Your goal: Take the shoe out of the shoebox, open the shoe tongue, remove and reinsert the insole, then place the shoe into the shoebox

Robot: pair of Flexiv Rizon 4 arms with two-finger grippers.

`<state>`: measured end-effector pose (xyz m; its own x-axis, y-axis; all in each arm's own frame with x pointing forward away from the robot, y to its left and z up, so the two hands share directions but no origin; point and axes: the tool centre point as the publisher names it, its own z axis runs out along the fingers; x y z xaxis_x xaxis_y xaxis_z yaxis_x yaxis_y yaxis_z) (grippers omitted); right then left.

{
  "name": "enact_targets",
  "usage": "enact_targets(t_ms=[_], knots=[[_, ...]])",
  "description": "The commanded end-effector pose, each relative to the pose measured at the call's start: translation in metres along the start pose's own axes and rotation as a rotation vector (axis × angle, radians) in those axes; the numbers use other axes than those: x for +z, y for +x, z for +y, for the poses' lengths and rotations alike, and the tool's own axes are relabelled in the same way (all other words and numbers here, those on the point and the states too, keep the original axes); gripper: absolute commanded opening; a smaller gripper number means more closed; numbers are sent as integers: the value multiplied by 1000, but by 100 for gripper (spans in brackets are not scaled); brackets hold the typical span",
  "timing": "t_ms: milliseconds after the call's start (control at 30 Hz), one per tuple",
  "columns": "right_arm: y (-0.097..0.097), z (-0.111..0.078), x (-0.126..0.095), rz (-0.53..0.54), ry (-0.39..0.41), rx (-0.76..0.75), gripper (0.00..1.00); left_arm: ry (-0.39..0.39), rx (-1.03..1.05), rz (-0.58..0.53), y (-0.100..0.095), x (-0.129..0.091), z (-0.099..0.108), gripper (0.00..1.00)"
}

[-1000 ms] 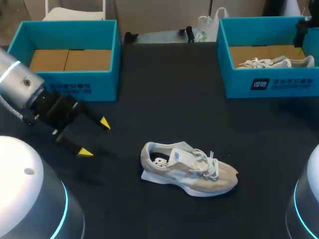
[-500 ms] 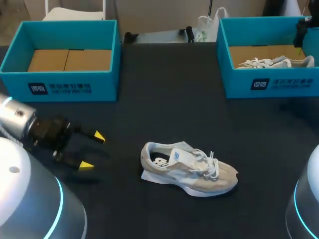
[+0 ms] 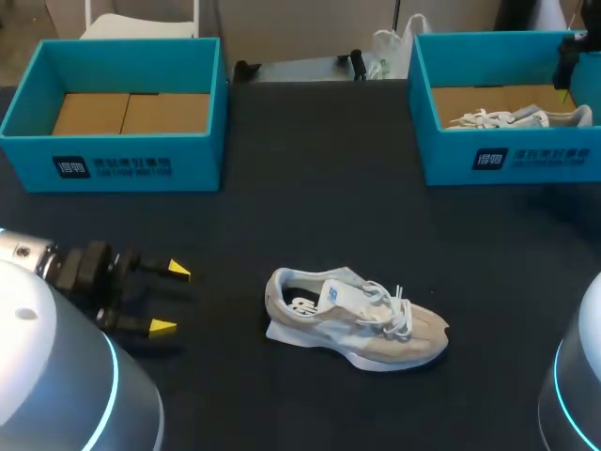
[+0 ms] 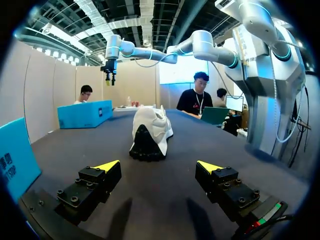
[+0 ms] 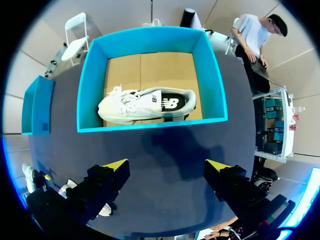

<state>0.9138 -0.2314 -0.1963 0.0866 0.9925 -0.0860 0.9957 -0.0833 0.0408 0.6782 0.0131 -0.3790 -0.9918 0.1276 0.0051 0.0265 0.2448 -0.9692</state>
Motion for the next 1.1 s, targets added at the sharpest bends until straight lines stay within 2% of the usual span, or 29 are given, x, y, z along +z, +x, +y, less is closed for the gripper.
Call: enact_targets(t_ms=[33,300,433,800,1100], knots=[[0,-1,0,0,-2,1,100,-5,-14,-3,1,3,-4,100],[0,-1,0,0,-2,1,100,1,-59,16,-10,26,2,100],[0,-1,0,0,-2,1,100,22,-77,30,-16,43,-4,100],[0,-1,0,0,-2,1,100,20,-54,50,-16,44,-4,100],[0,-1,0,0,-2,1,100,32,-51,107,-31,72,0,100]])
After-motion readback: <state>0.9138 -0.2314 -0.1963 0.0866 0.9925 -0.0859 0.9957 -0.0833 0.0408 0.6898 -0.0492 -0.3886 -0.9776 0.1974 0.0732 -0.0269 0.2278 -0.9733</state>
